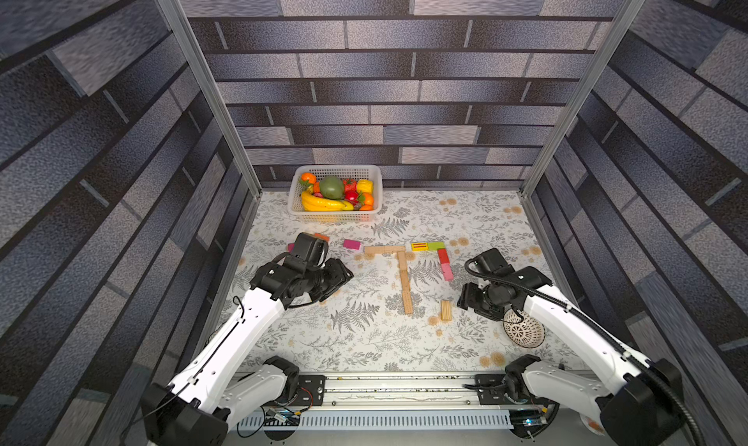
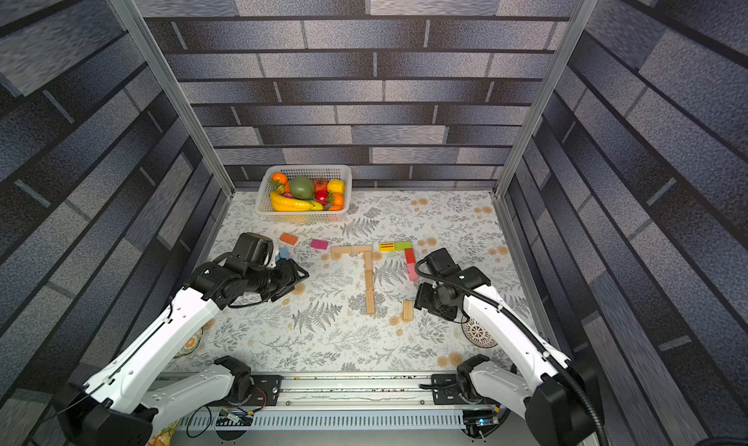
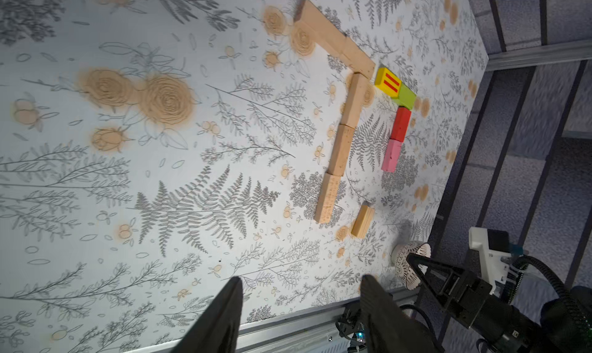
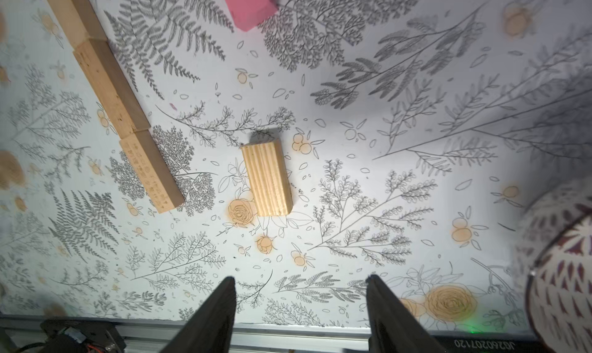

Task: Assemble the number 7 with building blocks
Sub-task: Place the building block at the center of the board, then assemble the building block at the center of the board.

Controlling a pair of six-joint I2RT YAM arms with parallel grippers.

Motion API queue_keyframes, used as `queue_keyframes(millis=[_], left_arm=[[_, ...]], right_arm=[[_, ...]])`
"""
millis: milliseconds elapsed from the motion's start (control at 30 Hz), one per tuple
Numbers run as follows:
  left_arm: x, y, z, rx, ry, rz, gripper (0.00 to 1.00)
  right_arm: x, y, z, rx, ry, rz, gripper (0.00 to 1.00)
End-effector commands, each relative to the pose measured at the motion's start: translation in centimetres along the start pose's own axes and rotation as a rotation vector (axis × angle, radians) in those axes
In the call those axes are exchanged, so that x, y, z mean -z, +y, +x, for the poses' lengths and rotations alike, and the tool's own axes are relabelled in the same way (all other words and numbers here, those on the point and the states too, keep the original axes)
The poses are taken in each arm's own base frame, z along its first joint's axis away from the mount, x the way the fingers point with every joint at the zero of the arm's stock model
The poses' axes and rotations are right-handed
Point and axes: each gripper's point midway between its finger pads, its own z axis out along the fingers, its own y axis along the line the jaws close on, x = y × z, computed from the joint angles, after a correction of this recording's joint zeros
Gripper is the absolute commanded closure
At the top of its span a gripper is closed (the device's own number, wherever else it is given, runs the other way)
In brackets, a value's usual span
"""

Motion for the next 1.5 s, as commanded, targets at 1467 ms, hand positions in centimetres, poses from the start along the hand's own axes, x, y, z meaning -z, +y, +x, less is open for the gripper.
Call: queue_keyframes(millis=[1467], left_arm=[[0.4, 4.6, 1.9, 0.107, 0.052, 0.012, 0.38]], right_arm=[[-4.5, 0.1, -0.5, 0.304, -0.039, 0.104, 0.73]])
